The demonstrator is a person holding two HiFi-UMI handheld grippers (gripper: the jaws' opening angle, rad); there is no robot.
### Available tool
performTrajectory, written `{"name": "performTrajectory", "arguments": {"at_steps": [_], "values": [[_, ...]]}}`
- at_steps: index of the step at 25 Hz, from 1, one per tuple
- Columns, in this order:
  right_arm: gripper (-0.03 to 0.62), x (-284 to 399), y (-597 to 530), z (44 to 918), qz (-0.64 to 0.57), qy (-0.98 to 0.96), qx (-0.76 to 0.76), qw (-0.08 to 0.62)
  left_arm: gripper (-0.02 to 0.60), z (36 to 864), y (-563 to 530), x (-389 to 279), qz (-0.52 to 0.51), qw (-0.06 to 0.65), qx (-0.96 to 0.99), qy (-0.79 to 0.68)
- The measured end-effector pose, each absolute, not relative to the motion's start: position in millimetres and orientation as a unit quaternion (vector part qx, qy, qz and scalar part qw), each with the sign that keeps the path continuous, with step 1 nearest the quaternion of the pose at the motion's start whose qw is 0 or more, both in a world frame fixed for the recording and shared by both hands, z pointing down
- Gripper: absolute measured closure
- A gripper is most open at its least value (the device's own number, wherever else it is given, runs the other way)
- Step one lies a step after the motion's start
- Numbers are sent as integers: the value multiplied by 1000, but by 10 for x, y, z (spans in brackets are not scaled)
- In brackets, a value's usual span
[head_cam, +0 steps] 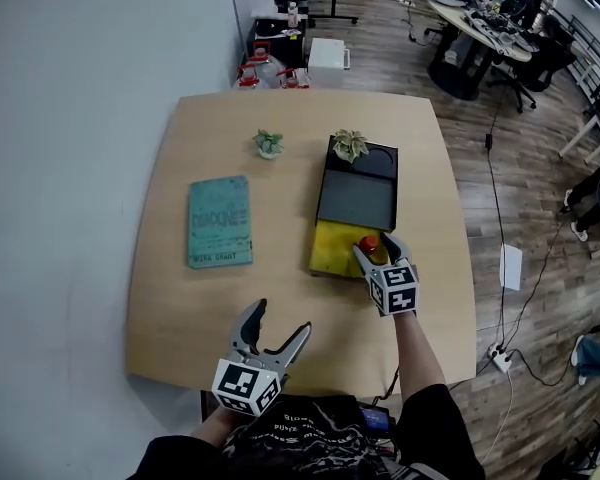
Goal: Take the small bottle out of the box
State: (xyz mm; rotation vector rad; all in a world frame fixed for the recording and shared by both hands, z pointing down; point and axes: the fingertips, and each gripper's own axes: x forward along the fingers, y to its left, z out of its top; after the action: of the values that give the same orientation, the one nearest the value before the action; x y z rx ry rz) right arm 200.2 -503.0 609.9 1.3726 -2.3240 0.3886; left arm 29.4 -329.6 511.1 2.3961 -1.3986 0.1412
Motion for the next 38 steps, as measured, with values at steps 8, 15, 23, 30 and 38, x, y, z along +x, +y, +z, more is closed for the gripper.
{"name": "performTrajectory", "arguments": {"at_steps": [8,15,23,30,38], "values": [[329,1957,-5135,6157,146,-833,493,206,184,5222,-3352,214,59,192,838,-508],[433,1951,-5148,6161,131,-832,494,215,185,5280,-3353,137,63,198,831,-517],[434,1911,-5138,5894,110,-837,502,188,184,5315,-3312,108,67,201,832,-512],[436,1885,-5042,5446,85,-846,501,162,184,5311,-3270,81,61,201,834,-511],[434,1816,-4791,4868,44,-854,501,131,186,5286,-3168,5,63,179,840,-509]]}}
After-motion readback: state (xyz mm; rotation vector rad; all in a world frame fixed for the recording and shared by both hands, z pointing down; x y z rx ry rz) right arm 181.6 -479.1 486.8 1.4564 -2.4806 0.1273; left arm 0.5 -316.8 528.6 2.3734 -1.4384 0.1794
